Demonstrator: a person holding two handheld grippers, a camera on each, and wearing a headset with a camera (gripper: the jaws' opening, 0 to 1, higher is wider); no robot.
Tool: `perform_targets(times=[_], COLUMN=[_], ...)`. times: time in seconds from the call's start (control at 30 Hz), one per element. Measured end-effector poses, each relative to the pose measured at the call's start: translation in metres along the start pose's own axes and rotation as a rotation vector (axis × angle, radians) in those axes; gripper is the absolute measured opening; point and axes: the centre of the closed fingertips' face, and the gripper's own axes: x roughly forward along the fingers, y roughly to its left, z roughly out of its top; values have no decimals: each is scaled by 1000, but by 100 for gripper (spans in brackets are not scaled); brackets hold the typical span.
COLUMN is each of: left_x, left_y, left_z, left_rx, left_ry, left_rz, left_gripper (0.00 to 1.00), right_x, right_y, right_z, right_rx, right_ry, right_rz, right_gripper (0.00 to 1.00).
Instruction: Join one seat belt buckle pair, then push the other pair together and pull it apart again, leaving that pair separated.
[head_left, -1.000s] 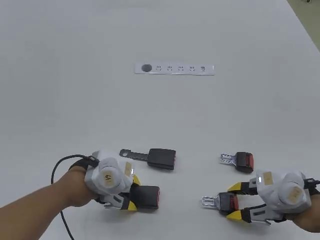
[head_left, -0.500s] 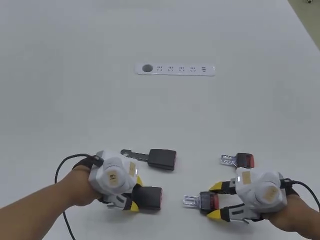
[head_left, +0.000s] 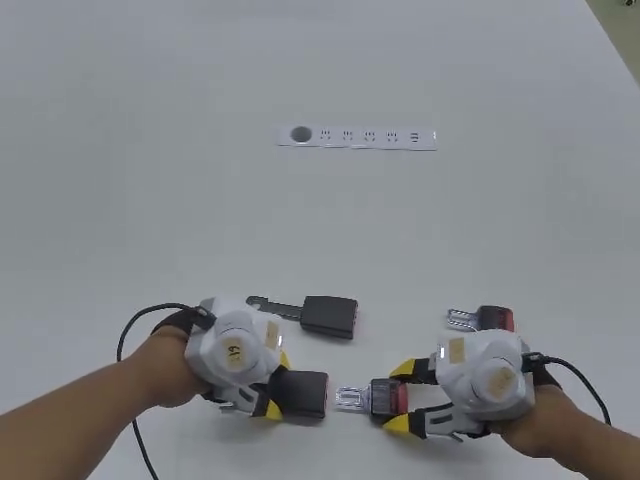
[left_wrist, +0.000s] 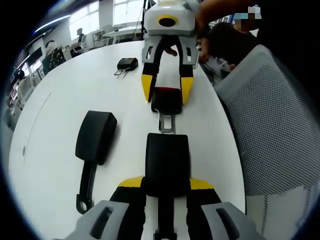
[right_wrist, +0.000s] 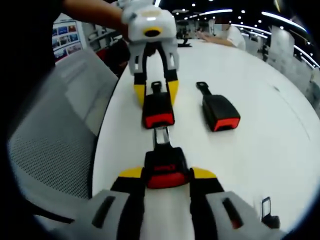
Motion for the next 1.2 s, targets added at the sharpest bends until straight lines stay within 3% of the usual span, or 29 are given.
perform_targets(times=[0.33,0.37,0.53,1.2], left_x=[1,0,-1,0], left_y=[2,2,3,2], left_z=[1,-1,1,4], left_rx=[5,26,13,17], left_ry=[16,36,22,46], left_rz=[-5,-7,0,11], left_gripper=[31,31,31,30], right_x=[18,18,17,30], right_y=[6,6,7,16], right_z=[17,16,15,28], right_rx=[-10,-24,-10,26], right_ry=[-6,12,6,13], right_rz=[-9,-17,-12,-26], right_gripper=[34,34,34,33])
